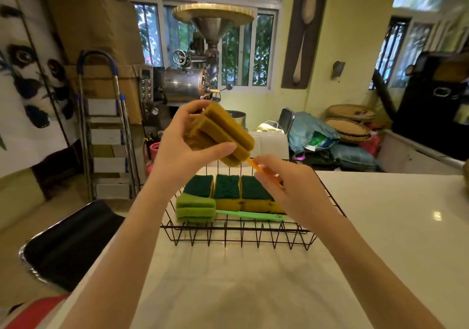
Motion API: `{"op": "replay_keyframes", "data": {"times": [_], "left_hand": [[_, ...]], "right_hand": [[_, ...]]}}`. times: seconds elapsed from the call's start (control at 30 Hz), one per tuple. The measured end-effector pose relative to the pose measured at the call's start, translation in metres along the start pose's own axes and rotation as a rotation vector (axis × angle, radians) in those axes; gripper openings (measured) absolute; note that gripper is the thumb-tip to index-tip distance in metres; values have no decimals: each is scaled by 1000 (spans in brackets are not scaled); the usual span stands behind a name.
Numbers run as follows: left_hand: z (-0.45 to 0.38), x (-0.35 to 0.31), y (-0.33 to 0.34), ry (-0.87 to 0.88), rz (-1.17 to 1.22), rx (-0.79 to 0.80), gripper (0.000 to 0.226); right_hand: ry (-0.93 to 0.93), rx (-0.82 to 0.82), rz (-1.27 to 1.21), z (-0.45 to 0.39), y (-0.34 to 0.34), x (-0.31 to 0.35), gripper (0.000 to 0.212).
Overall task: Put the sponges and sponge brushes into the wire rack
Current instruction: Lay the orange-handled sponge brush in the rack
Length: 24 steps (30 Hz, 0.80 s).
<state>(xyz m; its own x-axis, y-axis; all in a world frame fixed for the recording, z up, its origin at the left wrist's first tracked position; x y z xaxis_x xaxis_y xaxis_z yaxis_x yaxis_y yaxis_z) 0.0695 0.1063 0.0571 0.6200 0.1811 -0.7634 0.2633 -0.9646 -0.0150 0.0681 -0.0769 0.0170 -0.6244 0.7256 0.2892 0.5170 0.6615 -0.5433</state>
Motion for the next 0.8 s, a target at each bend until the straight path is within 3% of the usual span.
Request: {"op": "replay_keyframes", "data": {"times": [0.07, 0.13, 0.27, 0.33, 0.43, 0.53, 0.6, 0.67, 0.73, 0.8], "left_hand": [[-1, -2, 8, -31, 114, -7, 72], [0, -3, 15, -55, 172, 28, 68], [2, 12, 27, -128, 9, 190, 43], [4, 26, 35, -201, -140, 326, 35], [11, 43, 45, -269, -260, 533, 33], [13, 50, 49, -301, -273, 582, 25], [12, 54, 48, -327, -274, 588, 22], [8, 58, 44, -309, -320, 592, 22], [4, 63, 36, -281, -393, 589, 22], [1, 70, 28, -281, -473, 610, 20]], "right_hand": [[42, -56, -43, -1, 7, -2, 27], [202, -128, -227, -2, 11, -8, 23], [637, -288, -845, -2, 11, -20, 14], [789, -319, -1043, -1, 13, -22, 13], [922, -301, -1185, 2, 20, -23, 13], [972, -306, -1251, 5, 26, -24, 13], [968, -294, -1191, 5, 27, -28, 15], [937, -177, -918, 4, 28, -33, 23], [821, 96, -499, 4, 25, -39, 31], [648, 330, -277, 3, 15, -41, 30]]}}
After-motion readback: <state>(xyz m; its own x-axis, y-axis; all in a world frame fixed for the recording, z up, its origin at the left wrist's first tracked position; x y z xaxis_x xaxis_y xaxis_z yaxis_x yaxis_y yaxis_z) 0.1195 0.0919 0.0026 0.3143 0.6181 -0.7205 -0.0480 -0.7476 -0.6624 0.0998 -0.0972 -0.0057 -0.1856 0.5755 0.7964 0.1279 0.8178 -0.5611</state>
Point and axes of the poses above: each hand's wrist, its own z-axis away from the middle knuckle, its own y-axis out of the palm, x = y × z, the point moved 3 cm from there along -z, towards the middle knuckle, and after that the axes turned 14 degrees about -x, right-handed, at the moved point
